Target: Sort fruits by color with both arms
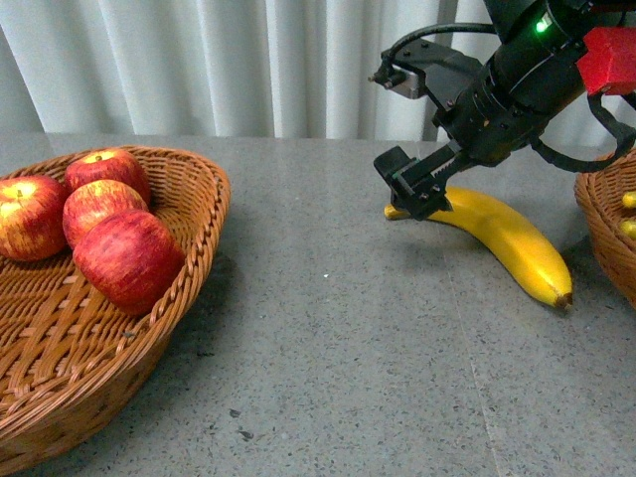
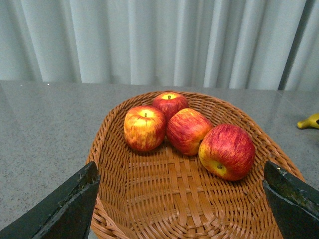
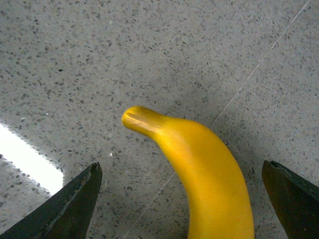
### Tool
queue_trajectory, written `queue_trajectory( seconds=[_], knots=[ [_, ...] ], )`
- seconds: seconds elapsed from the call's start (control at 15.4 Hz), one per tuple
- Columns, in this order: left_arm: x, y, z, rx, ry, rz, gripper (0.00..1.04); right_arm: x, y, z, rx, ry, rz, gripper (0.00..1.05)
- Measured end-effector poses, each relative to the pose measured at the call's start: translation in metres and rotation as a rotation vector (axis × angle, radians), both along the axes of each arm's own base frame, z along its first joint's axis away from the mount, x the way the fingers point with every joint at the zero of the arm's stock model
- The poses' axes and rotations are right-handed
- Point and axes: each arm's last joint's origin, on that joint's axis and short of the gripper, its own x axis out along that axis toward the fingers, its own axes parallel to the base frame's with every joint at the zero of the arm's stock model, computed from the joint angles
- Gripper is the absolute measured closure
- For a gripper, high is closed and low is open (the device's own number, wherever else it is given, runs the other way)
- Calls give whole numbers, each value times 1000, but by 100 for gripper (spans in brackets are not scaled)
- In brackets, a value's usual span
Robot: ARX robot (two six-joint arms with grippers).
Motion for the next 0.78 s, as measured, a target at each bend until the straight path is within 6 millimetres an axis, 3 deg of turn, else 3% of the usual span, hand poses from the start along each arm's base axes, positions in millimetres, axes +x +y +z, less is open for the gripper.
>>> queue_trajectory(
  seconds=[0.26,0.58,0.78],
  knots=[
    [0,0,0,0,0,0,7,11,-19,-15,-99,30,-29,7],
    [0,0,0,0,0,0,7,9,-19,-20,-107,44,-21,7],
    [0,0,0,0,0,0,7,7,-14,-22,-109,49,-6,18]
  ],
)
